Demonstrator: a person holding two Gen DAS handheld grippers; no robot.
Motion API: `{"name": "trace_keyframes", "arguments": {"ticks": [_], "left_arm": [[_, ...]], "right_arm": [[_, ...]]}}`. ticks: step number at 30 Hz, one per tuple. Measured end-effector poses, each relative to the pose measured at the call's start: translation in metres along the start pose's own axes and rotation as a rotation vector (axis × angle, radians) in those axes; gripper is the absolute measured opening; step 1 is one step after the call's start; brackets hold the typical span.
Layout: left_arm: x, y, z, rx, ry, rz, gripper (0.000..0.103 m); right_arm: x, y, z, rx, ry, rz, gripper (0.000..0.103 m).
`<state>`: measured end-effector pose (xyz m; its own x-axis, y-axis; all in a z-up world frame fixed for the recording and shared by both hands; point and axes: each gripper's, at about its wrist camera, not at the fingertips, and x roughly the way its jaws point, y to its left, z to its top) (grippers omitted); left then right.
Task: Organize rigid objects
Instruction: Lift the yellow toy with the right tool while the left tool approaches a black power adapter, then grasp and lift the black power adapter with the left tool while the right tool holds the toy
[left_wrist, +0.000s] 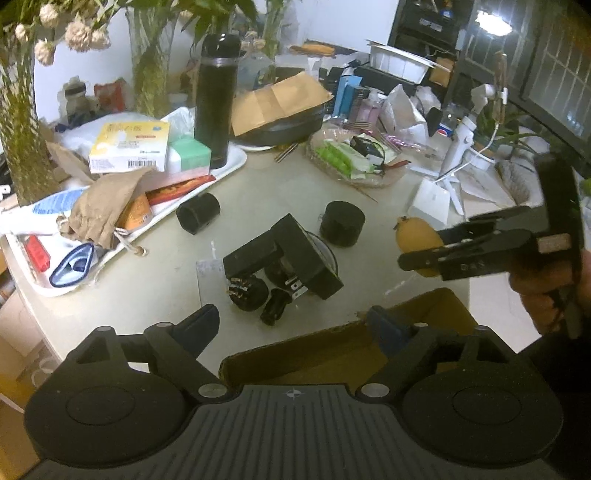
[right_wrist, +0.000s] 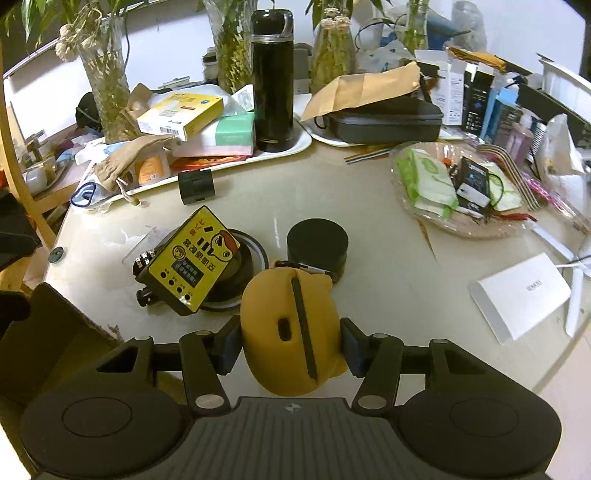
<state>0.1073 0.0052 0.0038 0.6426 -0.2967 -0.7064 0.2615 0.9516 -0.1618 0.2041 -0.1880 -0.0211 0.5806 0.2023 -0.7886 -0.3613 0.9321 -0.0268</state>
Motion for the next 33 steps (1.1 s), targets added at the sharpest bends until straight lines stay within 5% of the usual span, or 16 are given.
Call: {"name": "trace_keyframes", "arguments": {"ticks": [17,31,33], "left_arm": [[0.040,0.008,0.032,-0.131,0.064,-0.095,0.082],[0.106,0.027,0.050,-0.337,0.169,-0.153,0.063],[0.115,0.030,0.051,-0.360,0.186,-0.163,0.052]], "right_arm": [[-0.023,-0.009,-0.019,0.060,-0.031,-0.040,0.058],[-0.028,-0.019,-0.023,0.100,-0.048,-0.033,0.058],[-0.029,-0.019,-0.023,0.100,-0.048,-0.032,0.058]]}}
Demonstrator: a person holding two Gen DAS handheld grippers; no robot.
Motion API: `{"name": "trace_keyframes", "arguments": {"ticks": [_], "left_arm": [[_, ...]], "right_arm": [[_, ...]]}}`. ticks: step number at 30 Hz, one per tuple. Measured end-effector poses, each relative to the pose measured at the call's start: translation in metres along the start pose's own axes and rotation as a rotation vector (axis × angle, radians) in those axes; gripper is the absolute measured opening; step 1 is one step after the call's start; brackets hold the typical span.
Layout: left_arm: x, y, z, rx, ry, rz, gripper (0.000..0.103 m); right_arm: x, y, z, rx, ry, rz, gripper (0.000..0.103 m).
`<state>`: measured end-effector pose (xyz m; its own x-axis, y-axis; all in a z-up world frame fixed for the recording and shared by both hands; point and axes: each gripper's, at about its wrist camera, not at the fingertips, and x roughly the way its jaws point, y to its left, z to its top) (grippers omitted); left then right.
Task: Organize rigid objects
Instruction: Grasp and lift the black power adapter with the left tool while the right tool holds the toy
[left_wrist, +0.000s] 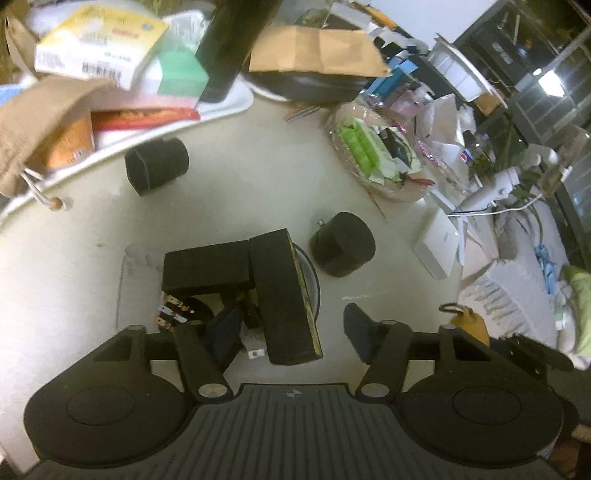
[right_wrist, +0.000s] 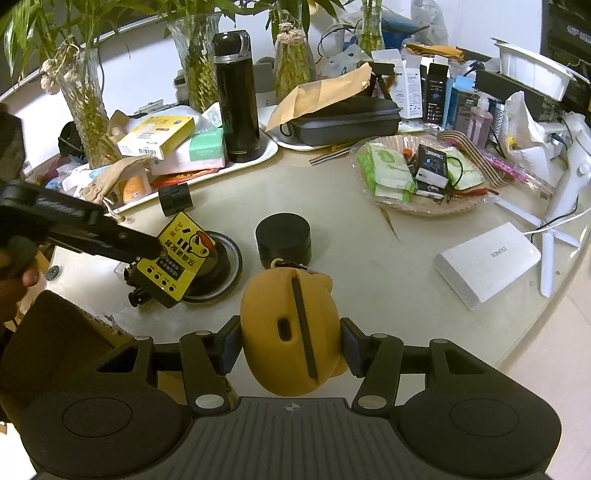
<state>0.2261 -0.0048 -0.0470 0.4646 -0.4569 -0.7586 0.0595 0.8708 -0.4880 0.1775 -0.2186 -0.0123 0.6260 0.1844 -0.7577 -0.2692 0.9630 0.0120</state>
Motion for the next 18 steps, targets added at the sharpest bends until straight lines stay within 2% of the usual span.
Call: {"name": "trace_keyframes", "arguments": {"ticks": [2,5,6,18], "left_arm": [[0.007,0.005,0.002,-0.036,0.012,0.007,0.048],[0.014,0.011,0.003,-0.082,0.024,-0.006,0.031],[0.015,0.013,0.002,-0.095,0.025,-0.018,0.029],[-0.007,0.006,0.000,-0.069,-0.019,-0.048,0.027]], "right_arm": [[0.000,0.000,0.000,-0.003,0.001,0.001,0.058],[0.000,0.000,0.000,-0.003,0.002,0.002,0.058],[0.000,0.000,0.000,-0.002,0.002,0.002,0.058],[-0.001,-0.006,0.003,0.047,-0.005,0.006,0.058]]}}
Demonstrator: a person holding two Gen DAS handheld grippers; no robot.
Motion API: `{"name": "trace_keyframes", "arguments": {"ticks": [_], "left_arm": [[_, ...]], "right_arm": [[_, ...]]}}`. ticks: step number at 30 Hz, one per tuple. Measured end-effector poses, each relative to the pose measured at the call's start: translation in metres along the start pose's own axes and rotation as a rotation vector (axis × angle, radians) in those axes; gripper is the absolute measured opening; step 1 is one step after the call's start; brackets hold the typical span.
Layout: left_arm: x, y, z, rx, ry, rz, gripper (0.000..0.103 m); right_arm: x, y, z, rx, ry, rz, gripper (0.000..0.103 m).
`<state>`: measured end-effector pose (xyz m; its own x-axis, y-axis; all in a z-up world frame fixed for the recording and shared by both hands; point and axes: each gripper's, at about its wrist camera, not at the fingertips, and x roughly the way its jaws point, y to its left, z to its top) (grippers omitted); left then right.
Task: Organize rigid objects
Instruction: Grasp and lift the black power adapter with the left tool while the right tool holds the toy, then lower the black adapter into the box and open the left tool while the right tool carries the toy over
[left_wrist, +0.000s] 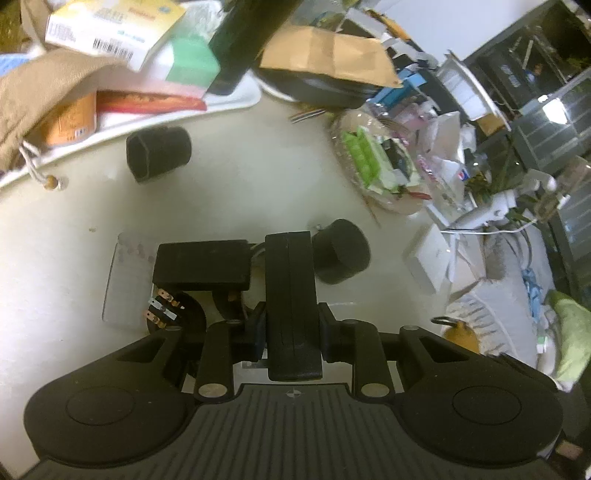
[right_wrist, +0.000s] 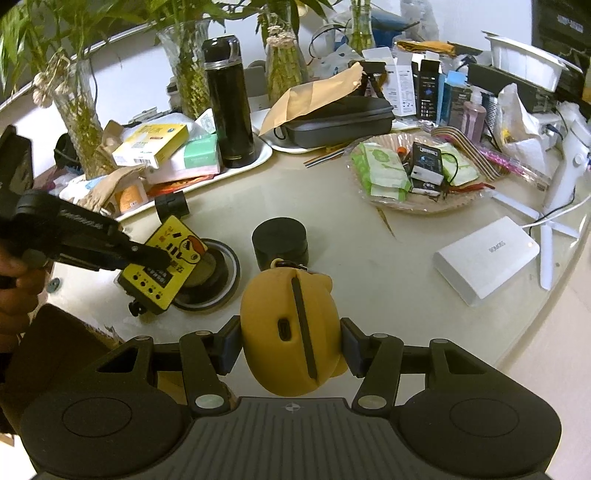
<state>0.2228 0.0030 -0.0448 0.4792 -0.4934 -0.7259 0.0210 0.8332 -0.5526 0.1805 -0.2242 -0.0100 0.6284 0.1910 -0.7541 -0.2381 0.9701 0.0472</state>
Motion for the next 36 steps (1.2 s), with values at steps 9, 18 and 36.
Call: {"name": "trace_keyframes", "arguments": {"ticks": [9,18,36], "left_arm": [[-0.035,-0.014,-0.004,0.061,-0.038,0.003,0.027],[-0.068,-0.031,-0.016,0.127,-0.075,0.002,0.027],[-0.115,-0.032,-0.074,0.184,-0.109,0.034,0.027]], "right_arm": [[-0.009,0.012,0.007,-0.014,0.003,-0.014,0.058],[-0.034,0.025,0.015,0.039,-0.008,0.042,0.058],[-0.060,0.070,-0.018,0.012,0.059,0.100,0.058]]}}
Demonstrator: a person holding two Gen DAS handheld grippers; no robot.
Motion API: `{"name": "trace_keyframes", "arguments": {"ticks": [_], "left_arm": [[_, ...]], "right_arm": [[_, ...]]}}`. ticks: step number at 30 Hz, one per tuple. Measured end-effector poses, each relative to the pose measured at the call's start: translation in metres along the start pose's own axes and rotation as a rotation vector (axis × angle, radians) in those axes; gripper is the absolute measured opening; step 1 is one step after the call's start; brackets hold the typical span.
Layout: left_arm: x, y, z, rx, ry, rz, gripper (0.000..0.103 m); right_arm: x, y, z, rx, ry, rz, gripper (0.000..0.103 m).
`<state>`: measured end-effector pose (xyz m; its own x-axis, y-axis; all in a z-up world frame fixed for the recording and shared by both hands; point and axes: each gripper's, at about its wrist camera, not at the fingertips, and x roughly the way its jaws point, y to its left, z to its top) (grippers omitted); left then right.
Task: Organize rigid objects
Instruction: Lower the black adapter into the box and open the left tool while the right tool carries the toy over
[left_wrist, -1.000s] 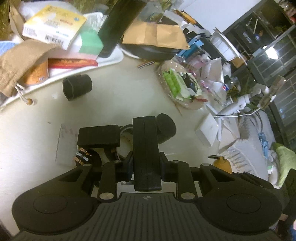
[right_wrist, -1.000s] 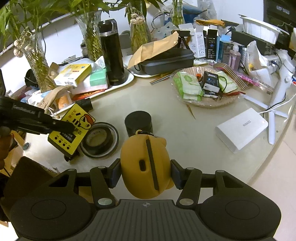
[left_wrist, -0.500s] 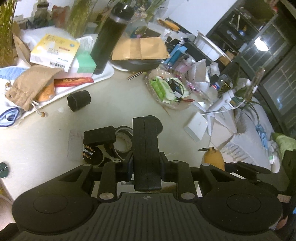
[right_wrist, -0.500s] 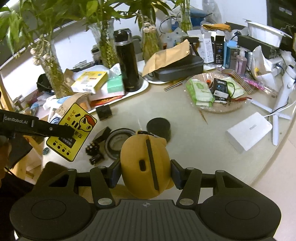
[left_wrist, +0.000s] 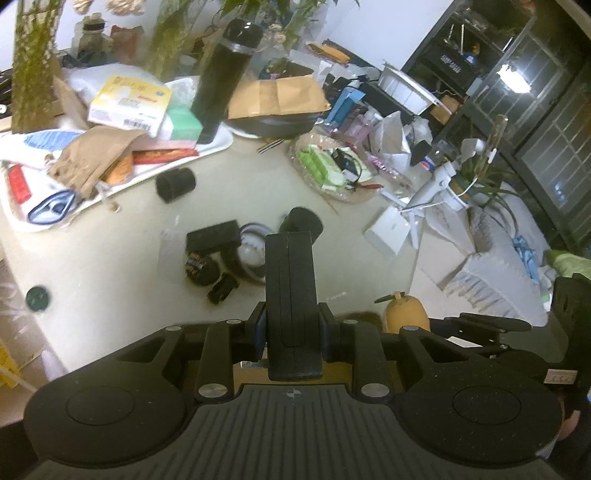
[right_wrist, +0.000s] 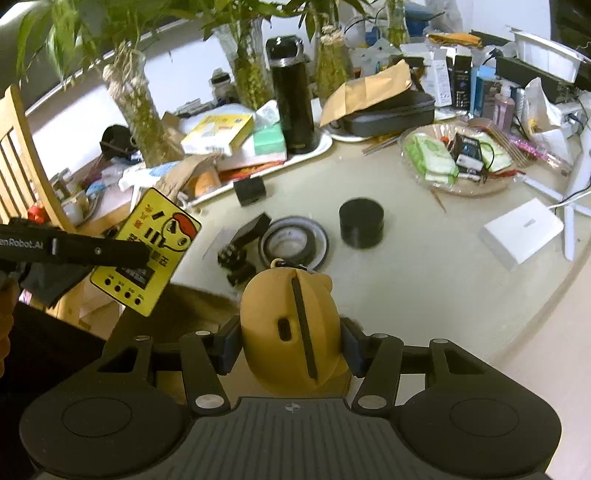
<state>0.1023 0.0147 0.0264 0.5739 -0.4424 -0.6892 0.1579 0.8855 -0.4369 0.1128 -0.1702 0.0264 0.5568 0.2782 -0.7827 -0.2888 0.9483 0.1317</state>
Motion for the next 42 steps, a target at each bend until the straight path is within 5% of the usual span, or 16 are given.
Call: {"name": "trace_keyframes", "arguments": {"ticks": [15,22,27,42], "left_arm": [[0.014,0.016,-0.039,-0.056,0.049,0.186,0.027],[0.028,0.010,-0.043,0.000,0.061,0.283,0.028],[0.026,0.009,-0.045,0.019,0.054,0.288,0.039],[-0.020,0.011,-0.048,0.098,0.010,0.300,0.041]], "right_arm": [[-0.004,0.009,-0.025,0.010,0.036,0.015,0.058],[-0.004,0.009,-0.028,0.022,0.044,0.012,0.058],[-0.002,0.008,-0.030,0.027,0.054,0.008,0.058],[0.006,0.009,-0.032,0.047,0.075,-0.015,0.058]]}}
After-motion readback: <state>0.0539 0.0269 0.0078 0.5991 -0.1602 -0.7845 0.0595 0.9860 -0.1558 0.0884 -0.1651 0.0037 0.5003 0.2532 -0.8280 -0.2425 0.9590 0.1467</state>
